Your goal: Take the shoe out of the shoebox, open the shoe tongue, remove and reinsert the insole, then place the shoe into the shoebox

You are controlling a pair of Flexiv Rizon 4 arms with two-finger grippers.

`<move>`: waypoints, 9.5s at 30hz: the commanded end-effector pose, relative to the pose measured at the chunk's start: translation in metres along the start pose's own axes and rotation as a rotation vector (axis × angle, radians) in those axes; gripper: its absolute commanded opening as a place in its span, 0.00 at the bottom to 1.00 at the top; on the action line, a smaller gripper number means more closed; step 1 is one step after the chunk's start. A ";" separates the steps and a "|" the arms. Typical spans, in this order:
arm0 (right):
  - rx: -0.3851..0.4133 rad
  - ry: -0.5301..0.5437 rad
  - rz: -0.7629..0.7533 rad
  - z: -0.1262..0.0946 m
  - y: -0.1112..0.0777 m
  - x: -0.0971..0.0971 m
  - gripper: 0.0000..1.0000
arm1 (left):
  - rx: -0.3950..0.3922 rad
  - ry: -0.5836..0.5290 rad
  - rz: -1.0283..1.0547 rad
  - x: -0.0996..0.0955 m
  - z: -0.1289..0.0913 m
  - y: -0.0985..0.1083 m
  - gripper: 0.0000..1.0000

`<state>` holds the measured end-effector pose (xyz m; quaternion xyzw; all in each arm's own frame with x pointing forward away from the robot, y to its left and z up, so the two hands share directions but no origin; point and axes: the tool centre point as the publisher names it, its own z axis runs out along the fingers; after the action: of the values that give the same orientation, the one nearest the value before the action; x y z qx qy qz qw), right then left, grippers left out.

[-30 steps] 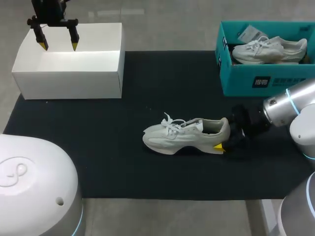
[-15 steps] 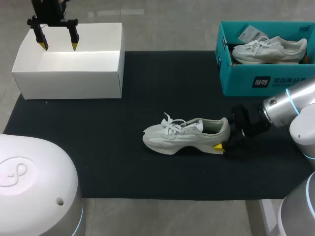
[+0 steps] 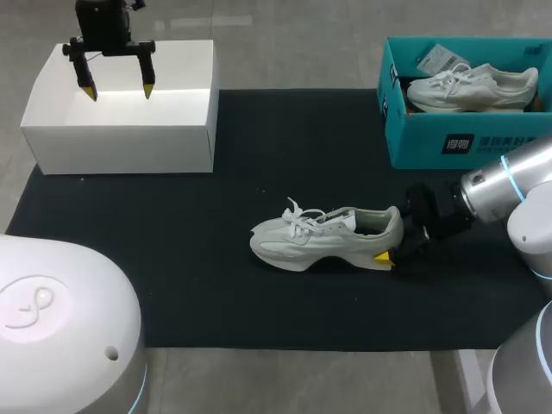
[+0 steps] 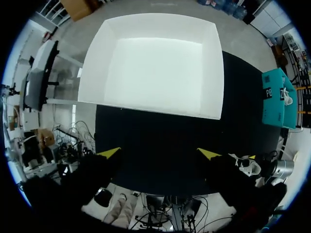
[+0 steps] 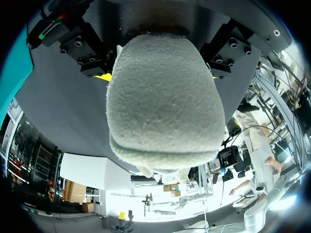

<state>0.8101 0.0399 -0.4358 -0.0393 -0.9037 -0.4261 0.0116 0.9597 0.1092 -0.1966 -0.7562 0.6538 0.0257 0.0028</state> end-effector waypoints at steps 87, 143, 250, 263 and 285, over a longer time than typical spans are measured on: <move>0.001 -0.002 0.000 0.007 -0.003 -0.003 0.00 | 0.059 0.057 0.194 0.330 0.107 0.218 1.00; 0.001 -0.002 0.000 0.007 -0.003 -0.003 0.00 | 0.000 0.076 0.067 0.270 0.123 0.197 0.00; 0.001 -0.002 0.000 0.007 -0.003 -0.003 0.00 | 0.092 0.167 0.284 0.266 -0.009 0.220 1.00; 0.001 -0.002 0.000 0.007 -0.003 -0.003 0.00 | 0.094 0.126 1.317 0.287 -0.001 0.237 1.00; 0.001 -0.002 0.000 0.007 -0.003 -0.003 0.00 | 0.258 0.114 1.938 0.290 0.007 0.239 1.00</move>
<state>0.8109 0.0409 -0.4360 -0.0388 -0.9033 -0.4272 0.0113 0.7651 -0.2134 -0.2057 -0.1678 0.9821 -0.0841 0.0151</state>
